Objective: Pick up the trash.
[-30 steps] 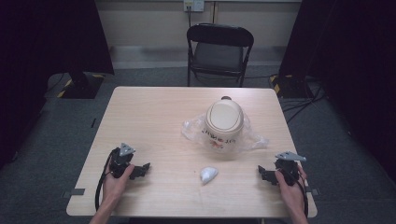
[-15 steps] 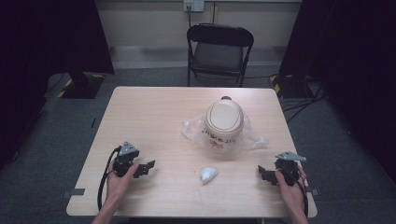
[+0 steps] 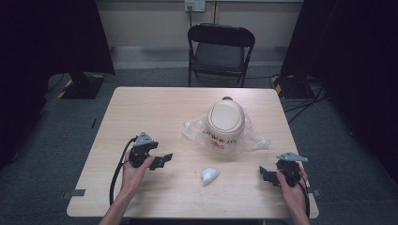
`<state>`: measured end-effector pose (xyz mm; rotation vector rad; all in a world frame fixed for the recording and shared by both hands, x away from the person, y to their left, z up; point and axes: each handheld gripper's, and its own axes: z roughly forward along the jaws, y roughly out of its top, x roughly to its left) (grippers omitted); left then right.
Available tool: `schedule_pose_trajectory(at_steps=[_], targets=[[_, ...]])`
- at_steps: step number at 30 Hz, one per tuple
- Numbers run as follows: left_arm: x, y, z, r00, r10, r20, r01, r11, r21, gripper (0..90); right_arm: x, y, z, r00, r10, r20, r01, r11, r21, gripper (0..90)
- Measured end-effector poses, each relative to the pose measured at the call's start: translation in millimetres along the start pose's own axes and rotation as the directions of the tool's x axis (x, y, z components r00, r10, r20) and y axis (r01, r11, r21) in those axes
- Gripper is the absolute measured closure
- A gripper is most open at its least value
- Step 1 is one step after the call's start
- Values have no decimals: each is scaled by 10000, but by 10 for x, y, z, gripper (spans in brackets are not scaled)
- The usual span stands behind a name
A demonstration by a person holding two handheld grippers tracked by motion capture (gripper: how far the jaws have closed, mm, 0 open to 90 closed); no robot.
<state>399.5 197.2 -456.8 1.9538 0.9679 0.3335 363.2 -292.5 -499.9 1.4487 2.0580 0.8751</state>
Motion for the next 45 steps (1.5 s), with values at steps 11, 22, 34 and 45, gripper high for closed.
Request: schedule_pose_trajectory(at_steps=[11,22,34,45], targets=[[-121,211,124,9944,171,1043,-122,9988,-482,201,1,0,-1,10000,12,0,-12,10000,8,84],[-216,568,301,9866,830,1404,-811,9965,-196,203,1,0,-1,10000,10,-2,-10,10000,4,84],[-309,926,412,9762,1177,1822,-1032,9908,-875,168,1,0,0,10000,15,-4,-15,10000,7,84],[-409,1288,571,9724,1359,1894,-1210,9887,-881,170,1,0,0,10000,11,-5,-11,10000,6,84]])
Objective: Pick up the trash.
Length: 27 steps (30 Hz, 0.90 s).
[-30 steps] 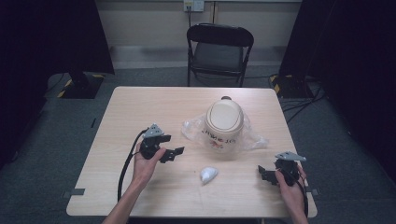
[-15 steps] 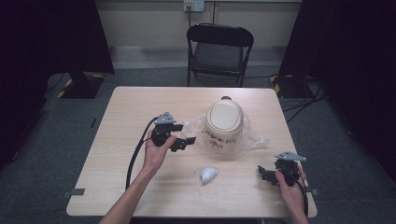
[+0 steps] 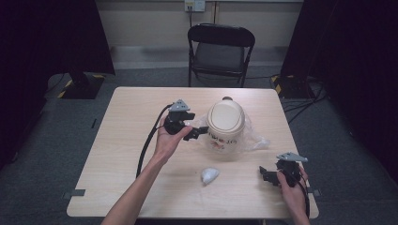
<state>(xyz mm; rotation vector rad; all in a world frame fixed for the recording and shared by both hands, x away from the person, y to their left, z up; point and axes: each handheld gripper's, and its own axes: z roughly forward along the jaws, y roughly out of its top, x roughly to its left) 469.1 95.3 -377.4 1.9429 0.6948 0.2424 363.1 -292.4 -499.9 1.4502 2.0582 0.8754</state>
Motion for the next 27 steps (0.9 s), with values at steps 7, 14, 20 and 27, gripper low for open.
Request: schedule_pose_trajectory(at_steps=[7,14,20,27], targets=[[94,151,147,9997,-222,63,222,9998,25,170,-1,0,1,10000,-9,1,9,10000,-6,84],[78,228,323,10000,-26,-92,29,9996,276,170,-1,0,0,10000,-5,-1,5,10000,-6,84],[98,253,515,9999,-155,4,155,9982,579,172,0,0,0,10000,-1,2,1,10000,1,84],[103,239,638,9999,-106,-45,109,9964,839,159,-1,0,0,10000,-5,3,5,10000,0,84]])
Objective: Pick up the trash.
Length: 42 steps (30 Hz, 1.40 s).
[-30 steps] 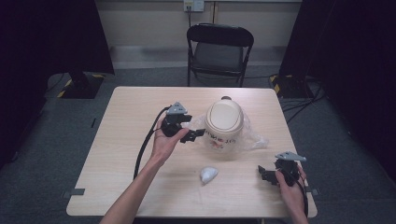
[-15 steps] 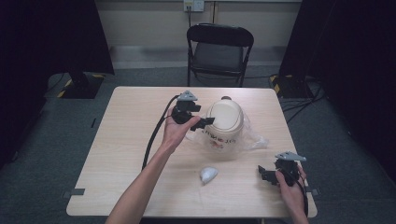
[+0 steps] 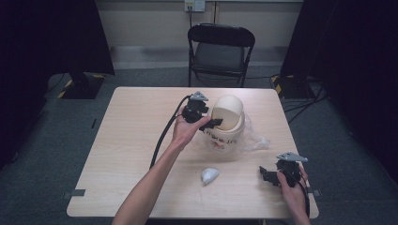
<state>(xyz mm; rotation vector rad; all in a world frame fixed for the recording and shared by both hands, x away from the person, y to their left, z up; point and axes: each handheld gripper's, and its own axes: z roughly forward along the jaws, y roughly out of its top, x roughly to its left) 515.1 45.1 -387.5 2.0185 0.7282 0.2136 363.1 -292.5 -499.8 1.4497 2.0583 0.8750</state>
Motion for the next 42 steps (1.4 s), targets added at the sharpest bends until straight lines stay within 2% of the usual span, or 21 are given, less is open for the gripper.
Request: schedule_pose_trajectory(at_steps=[2,10,15,21,26,27,29,34,42], targets=[[-2,-6,34,9998,120,-144,-119,9998,127,161,0,0,1,10000,-3,-2,3,10000,-7,84],[34,-27,129,9998,20,-181,-16,9997,241,172,-1,0,1,10000,-14,-3,14,10000,-8,84],[41,-30,139,9999,-67,-142,69,9999,148,186,0,0,0,10000,-4,-4,4,10000,-3,85],[10,14,21,10000,-23,-86,22,9999,-160,188,0,0,0,10000,3,-4,-3,10000,-1,84],[-43,39,-172,9998,182,-97,-185,9994,-305,189,0,0,0,10000,-4,-3,4,10000,-5,84],[-48,32,-207,9998,200,75,-197,9991,-388,201,0,0,1,10000,-6,-2,6,10000,-6,84],[-54,28,-237,9996,264,44,-262,9990,-350,229,1,0,0,10000,7,-2,-7,10000,1,84],[-97,-40,-445,9998,190,-35,-192,9981,-580,219,1,0,0,10000,3,0,-3,10000,-1,84],[-170,-208,-624,9997,169,168,-157,9975,-693,217,0,0,0,10000,4,-1,-4,10000,0,84]])
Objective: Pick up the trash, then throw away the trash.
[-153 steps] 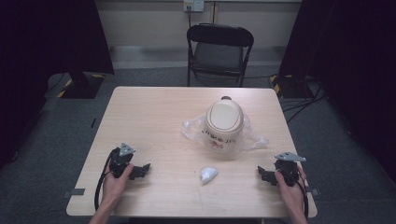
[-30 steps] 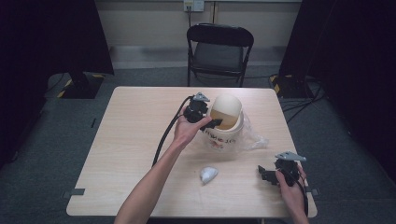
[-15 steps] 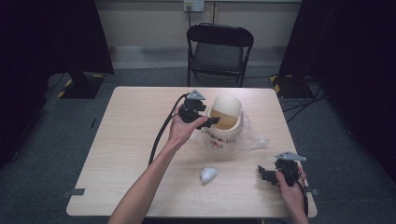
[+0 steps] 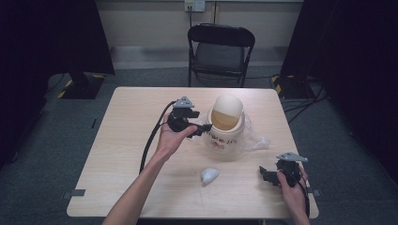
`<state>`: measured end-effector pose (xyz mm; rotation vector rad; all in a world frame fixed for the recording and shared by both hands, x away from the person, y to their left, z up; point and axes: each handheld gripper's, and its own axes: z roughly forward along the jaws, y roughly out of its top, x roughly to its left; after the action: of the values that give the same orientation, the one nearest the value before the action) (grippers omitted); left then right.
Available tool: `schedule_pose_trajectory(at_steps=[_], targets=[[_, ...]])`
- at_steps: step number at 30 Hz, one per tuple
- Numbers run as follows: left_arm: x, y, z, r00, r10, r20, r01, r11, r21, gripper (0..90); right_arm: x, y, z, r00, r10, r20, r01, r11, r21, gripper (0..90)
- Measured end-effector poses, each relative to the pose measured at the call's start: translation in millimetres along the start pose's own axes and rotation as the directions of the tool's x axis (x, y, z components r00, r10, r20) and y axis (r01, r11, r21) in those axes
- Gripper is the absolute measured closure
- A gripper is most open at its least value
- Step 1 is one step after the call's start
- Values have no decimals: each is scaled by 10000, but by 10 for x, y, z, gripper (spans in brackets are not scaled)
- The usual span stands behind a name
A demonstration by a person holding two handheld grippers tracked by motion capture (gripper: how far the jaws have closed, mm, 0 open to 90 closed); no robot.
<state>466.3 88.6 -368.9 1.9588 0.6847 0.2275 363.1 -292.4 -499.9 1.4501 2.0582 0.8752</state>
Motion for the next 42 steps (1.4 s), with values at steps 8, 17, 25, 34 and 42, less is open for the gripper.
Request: schedule_pose_trajectory(at_steps=[8,17,25,34,42], targets=[[-115,-299,-79,9999,104,-79,-102,9997,208,216,0,0,0,10000,1,2,-1,10000,1,84],[-233,-642,-129,9999,-9,144,-1,9979,645,207,0,7,7,10000,15,4,-15,10000,18,83],[-374,-863,-130,9990,-142,420,102,9956,933,207,0,8,8,10000,16,9,-16,10000,19,84],[-579,-1151,-58,9959,-368,828,262,9917,1262,207,2,6,6,10000,3,21,-3,10000,17,85],[-755,-1254,159,9927,-3,1210,-219,9831,1818,236,2,5,6,10000,7,22,-7,10000,9,85]])
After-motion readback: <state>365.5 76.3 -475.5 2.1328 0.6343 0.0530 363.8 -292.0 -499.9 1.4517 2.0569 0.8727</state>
